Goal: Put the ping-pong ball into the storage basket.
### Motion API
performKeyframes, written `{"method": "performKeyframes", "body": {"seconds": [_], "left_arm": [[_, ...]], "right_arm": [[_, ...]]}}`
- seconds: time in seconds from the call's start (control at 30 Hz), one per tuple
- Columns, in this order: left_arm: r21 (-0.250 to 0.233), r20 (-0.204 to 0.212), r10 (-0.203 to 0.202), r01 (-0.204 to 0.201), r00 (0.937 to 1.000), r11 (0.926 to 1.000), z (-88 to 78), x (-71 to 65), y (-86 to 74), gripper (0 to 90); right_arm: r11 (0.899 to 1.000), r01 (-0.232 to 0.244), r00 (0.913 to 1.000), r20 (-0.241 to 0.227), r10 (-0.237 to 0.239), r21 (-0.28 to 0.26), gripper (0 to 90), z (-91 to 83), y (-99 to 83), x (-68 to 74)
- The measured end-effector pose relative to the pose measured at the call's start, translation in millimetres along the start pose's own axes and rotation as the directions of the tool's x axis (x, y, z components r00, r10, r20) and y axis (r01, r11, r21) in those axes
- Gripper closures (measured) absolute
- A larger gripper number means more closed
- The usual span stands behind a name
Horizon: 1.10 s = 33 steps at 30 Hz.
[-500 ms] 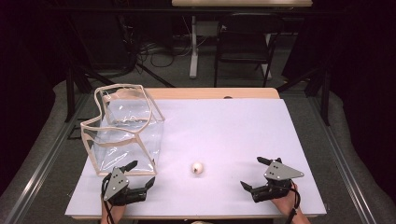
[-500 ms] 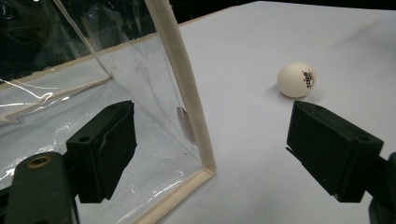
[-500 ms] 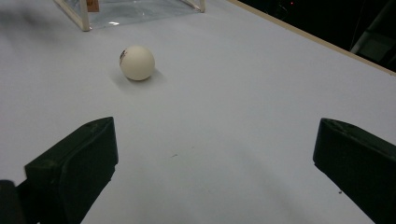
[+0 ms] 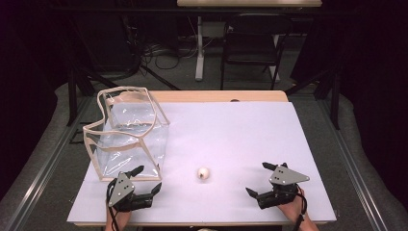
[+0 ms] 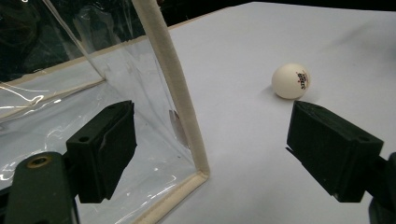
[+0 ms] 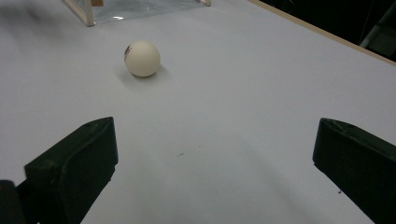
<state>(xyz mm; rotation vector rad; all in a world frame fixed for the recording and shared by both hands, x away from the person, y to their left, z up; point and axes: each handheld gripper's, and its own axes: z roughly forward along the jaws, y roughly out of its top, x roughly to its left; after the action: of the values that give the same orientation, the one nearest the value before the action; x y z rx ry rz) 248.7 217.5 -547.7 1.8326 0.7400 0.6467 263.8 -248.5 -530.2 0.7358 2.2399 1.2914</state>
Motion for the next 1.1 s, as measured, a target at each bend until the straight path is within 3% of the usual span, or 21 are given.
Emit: {"method": "performKeyframes", "body": {"seconds": [0.63,1.1], "left_arm": [[0.003,-0.001,0.003,-0.003,1.0000,1.0000,1.0,-1.1,-0.6,16.1],[0.006,0.003,0.010,-0.010,0.9999,0.9999,3.4,-1.1,-0.1,16.1]], "right_arm": [[0.997,-0.036,0.9989,-0.027,0.038,0.072,0.0,13.1,15.8,-7.7],[0.995,-0.005,0.9992,-0.039,0.009,0.095,0.0,28.3,33.1,-4.6]]}}
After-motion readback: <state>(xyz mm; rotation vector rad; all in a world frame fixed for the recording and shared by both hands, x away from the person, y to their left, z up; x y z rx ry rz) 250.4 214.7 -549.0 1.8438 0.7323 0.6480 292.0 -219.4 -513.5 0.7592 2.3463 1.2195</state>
